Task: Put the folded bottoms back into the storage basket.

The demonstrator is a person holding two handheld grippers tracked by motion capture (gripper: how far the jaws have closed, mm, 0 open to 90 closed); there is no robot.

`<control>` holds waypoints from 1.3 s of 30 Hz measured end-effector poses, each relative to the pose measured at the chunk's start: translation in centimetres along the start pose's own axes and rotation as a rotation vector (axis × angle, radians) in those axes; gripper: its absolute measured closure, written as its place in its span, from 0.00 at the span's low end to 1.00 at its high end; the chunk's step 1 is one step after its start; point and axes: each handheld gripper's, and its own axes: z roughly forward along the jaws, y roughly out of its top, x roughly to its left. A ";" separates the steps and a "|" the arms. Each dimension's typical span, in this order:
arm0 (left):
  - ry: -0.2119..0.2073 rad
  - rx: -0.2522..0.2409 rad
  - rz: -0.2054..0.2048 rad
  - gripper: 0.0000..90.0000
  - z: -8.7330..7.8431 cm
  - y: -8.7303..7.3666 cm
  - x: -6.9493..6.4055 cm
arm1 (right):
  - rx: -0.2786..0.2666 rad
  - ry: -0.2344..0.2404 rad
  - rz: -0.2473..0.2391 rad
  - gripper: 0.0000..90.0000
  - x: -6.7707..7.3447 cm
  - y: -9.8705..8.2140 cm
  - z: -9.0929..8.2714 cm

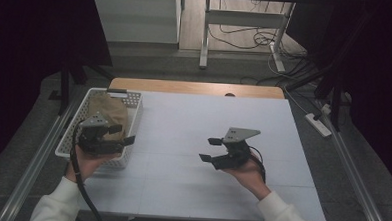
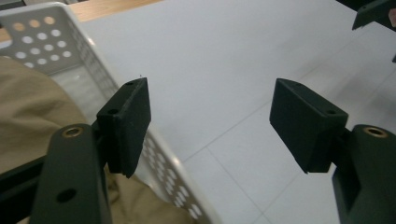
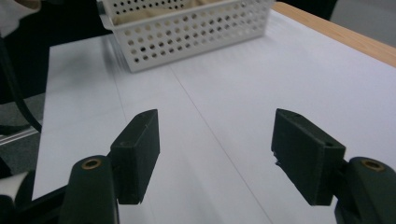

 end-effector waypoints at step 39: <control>0.004 0.045 0.025 0.27 0.5 -4.1 -3.1 | 0.062 -0.158 0.040 0.35 -1.9 -7.5 -8.3</control>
